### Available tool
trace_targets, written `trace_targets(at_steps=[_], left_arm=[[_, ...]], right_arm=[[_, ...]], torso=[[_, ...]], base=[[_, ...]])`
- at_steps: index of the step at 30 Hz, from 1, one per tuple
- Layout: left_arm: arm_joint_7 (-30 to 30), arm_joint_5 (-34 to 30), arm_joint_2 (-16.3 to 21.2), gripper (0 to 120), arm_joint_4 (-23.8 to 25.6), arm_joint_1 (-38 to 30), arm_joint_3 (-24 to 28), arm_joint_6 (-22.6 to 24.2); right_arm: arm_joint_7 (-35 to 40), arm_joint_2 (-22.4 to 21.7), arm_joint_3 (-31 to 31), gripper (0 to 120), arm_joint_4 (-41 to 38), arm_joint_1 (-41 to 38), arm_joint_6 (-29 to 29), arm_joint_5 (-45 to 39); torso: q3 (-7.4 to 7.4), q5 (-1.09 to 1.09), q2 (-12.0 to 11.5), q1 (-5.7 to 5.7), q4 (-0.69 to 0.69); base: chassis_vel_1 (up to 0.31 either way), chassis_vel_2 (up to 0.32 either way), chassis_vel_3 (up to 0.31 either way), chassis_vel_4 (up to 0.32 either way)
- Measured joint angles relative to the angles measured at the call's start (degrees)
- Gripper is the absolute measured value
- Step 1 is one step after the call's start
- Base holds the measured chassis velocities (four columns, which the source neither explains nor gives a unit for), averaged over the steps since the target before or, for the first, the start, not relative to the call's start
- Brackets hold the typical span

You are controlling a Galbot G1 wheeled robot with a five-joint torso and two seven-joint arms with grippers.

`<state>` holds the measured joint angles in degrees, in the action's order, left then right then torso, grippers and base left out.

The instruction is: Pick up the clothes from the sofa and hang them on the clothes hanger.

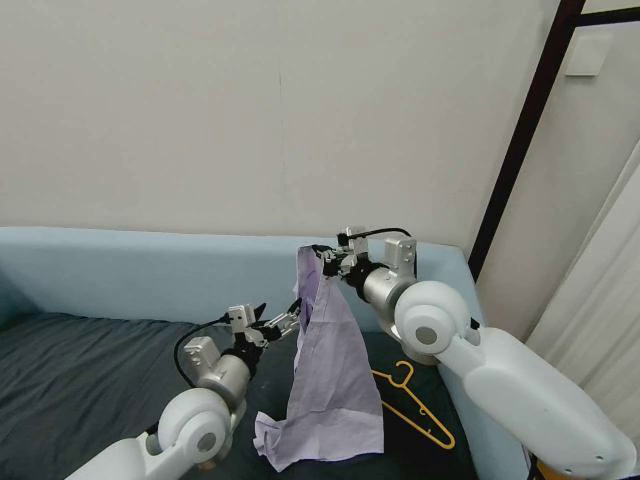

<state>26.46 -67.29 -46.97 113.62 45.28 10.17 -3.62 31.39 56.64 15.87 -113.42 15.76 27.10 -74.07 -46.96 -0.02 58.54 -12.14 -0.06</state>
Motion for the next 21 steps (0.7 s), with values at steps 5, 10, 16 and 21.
trace_targets(at_steps=[5, 10, 16, 21], left_arm=[[0.6, -0.2, -2.7, 99, -3.1, -2.4, 3.3, 0.5], [1.1, 0.9, -5.4, 99, -5.9, -2.4, 5.9, 0.8], [3.1, 5.7, -9.0, 99, -8.6, 0.8, 7.4, 0.9], [4.0, 8.9, -11.7, 99, -9.6, 4.0, 8.1, 0.9]], right_arm=[[0.2, -0.7, -0.4, 0, -0.8, 0.3, 0.0, -0.9], [0.9, -0.5, -0.6, 0, -1.0, -0.1, 0.1, -1.9], [2.1, -0.3, -0.6, 0, -1.2, -1.1, 0.3, -3.9], [2.3, -1.1, -0.6, 0, -1.8, -0.8, 0.4, -4.4]], torso=[[0.00, -0.01, 0.0, 0.00, -0.01], [0.00, 0.00, 0.0, 0.00, -0.01], [0.00, 0.00, 0.0, 0.00, 0.00], [0.00, 0.00, 0.0, 0.00, 0.00]], base=[[0.000, 0.000, 0.000, 0.000], [0.000, 0.000, 0.000, 0.000], [0.000, 0.000, 0.000, 0.000], [0.000, 0.000, 0.000, 0.000]])
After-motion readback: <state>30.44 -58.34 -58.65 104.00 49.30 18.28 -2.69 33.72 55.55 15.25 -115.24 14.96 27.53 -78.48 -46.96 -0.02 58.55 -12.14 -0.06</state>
